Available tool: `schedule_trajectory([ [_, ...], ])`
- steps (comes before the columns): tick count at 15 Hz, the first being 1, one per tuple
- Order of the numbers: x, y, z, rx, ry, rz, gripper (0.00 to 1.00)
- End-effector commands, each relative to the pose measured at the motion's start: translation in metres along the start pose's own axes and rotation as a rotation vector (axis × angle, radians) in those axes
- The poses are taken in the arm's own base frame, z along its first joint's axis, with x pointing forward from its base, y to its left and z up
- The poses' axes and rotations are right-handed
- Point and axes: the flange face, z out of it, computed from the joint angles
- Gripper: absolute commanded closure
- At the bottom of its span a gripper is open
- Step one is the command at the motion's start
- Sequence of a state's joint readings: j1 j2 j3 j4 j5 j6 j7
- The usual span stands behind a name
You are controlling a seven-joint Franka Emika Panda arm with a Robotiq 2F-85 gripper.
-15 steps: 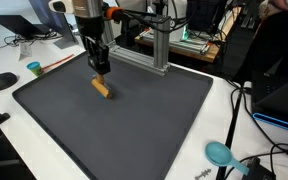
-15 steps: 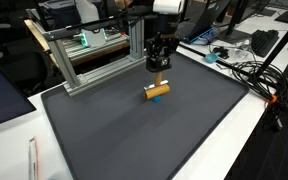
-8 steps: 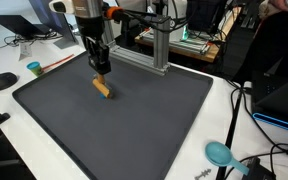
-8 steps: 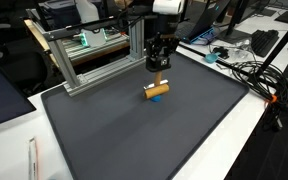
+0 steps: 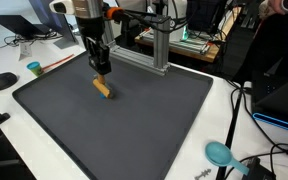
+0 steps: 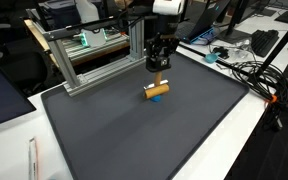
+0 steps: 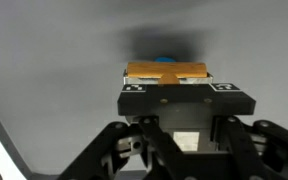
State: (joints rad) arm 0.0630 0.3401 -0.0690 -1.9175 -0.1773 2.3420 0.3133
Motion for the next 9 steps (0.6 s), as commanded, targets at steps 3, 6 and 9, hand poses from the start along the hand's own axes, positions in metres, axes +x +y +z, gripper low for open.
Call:
schedule_trajectory([
  [3,0.0038,-0.0016,0.0135,0.030,-0.024,0.006,0.77],
  [6,0.0048,0.0008,0.0173,0.041,-0.028,0.016,0.77],
  [9,0.0071,0.0038,0.0205,0.052,-0.028,0.026,0.77],
])
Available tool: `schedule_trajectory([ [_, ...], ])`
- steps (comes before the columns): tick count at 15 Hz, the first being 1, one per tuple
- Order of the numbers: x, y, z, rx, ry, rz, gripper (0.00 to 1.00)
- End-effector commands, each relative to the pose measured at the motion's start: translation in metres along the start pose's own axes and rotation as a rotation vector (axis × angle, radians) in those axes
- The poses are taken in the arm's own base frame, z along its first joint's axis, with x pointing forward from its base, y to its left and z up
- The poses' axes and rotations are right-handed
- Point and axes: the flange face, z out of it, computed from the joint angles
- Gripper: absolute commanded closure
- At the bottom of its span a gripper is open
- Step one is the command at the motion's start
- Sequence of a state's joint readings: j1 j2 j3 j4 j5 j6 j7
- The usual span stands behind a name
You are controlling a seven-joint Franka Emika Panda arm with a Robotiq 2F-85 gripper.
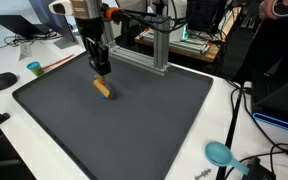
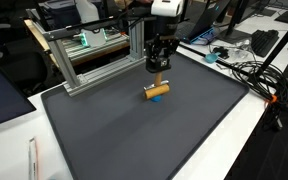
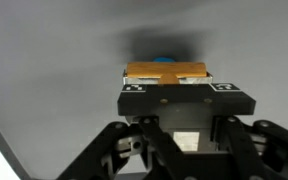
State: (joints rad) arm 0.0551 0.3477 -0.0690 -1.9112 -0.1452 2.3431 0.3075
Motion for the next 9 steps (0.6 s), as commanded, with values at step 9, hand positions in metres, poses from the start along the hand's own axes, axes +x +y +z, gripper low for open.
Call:
schedule_trajectory([
  [9,0.0059,0.0101,0.0284,0.061,-0.065,0.003,0.77],
])
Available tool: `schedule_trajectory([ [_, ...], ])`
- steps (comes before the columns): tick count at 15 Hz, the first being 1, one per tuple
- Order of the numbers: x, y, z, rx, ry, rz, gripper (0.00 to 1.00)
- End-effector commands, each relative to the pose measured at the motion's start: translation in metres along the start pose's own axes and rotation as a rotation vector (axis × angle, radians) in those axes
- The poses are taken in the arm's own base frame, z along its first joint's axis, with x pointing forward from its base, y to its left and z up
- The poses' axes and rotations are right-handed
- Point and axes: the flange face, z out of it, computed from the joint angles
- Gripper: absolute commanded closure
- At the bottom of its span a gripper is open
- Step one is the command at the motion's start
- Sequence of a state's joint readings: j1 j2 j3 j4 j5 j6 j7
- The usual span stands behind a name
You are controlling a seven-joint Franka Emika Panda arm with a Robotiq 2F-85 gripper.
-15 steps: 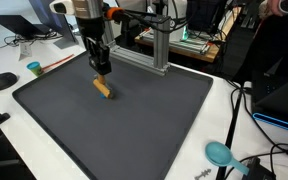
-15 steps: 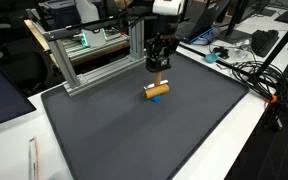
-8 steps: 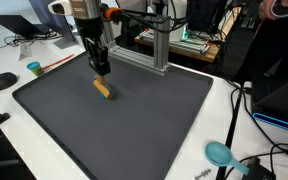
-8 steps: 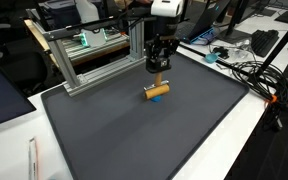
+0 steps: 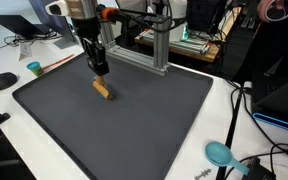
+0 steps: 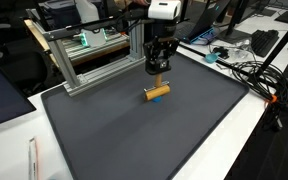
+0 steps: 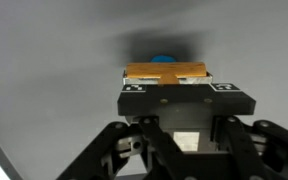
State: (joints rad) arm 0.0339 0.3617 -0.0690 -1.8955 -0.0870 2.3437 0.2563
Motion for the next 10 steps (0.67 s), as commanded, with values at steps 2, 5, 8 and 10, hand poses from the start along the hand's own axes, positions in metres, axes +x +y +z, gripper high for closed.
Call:
schedule_trajectory([
  [2,-0.0016,0.0014,0.0266,0.030,-0.075,-0.015,0.77],
  [5,-0.0023,0.0024,0.0281,0.031,-0.084,-0.021,0.77],
  [8,0.0001,-0.0001,0.0273,0.025,-0.052,-0.012,0.77],
  [10,0.0037,-0.0026,0.0232,0.040,0.007,-0.006,0.77],
])
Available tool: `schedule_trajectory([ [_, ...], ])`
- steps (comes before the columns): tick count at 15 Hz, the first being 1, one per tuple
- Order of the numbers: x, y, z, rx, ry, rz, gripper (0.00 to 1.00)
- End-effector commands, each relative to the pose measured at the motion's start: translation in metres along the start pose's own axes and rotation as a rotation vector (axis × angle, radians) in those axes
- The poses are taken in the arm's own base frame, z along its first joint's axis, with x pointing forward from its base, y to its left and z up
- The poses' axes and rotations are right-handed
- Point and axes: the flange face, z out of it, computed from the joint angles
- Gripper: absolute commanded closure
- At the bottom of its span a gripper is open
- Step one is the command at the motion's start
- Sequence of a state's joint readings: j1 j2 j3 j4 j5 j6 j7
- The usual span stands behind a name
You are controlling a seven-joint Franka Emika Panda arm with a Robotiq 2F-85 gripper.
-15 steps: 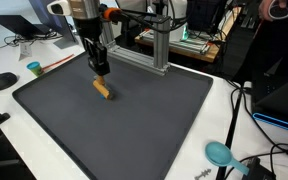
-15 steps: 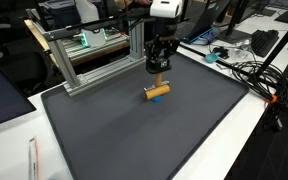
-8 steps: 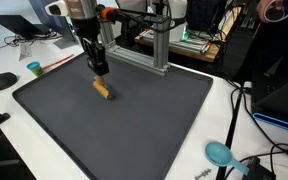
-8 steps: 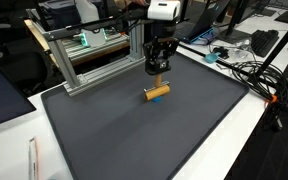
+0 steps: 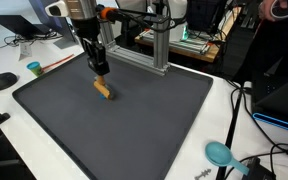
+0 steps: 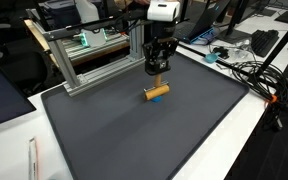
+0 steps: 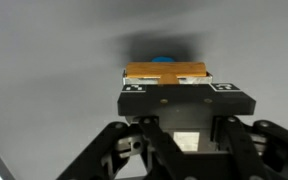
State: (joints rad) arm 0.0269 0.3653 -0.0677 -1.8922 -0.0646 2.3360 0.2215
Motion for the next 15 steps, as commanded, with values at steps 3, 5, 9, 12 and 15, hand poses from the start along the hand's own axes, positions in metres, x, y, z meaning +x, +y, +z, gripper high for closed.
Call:
schedule_trajectory([
  [3,0.000,-0.007,0.026,0.019,-0.030,-0.015,0.77],
  [5,-0.004,-0.008,0.031,0.013,-0.081,-0.033,0.77],
  [9,0.002,-0.008,0.029,0.009,-0.035,-0.015,0.77],
  [12,0.006,-0.007,0.027,0.015,-0.005,-0.002,0.77],
  [15,-0.003,-0.007,0.037,-0.006,-0.101,-0.037,0.77],
])
